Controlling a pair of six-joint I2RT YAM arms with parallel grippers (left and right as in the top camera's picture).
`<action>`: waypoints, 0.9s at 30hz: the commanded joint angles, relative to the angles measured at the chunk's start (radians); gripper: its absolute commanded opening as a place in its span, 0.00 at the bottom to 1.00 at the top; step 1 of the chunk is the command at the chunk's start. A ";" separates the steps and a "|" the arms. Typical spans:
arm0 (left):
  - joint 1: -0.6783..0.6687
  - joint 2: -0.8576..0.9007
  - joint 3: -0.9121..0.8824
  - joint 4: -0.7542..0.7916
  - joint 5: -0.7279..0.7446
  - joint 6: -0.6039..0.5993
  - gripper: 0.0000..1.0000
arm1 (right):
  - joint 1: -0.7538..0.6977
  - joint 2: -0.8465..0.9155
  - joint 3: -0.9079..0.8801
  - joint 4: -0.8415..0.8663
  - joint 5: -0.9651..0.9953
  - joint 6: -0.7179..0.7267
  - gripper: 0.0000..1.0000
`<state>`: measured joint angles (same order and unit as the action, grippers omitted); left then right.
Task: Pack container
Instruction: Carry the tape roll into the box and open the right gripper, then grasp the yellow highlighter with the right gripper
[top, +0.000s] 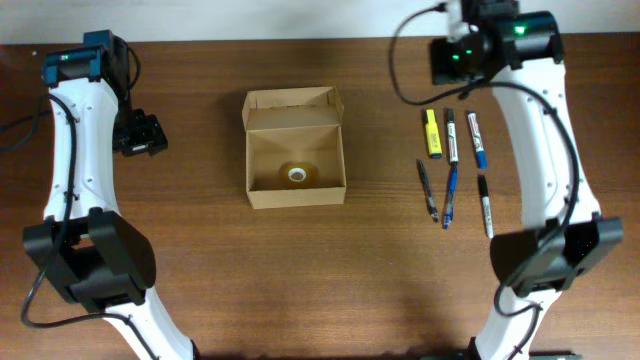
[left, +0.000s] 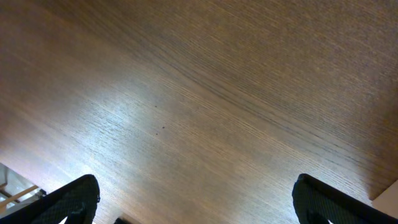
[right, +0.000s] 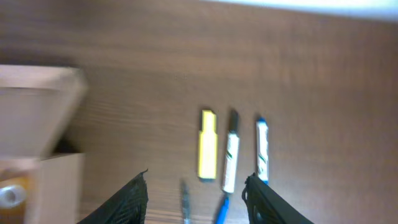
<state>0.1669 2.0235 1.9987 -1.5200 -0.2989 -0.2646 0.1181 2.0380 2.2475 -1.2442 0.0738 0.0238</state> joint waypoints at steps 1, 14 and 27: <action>0.006 0.008 -0.003 0.002 0.000 0.008 1.00 | -0.034 0.091 -0.084 0.025 -0.074 0.045 0.54; 0.006 0.008 -0.003 0.002 0.000 0.008 1.00 | -0.055 0.322 -0.094 0.075 -0.043 0.044 0.58; 0.006 0.008 -0.003 0.002 0.000 0.008 1.00 | -0.055 0.450 -0.094 0.081 -0.006 0.044 0.58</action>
<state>0.1669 2.0235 1.9987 -1.5196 -0.2989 -0.2642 0.0669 2.4672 2.1532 -1.1698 0.0315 0.0563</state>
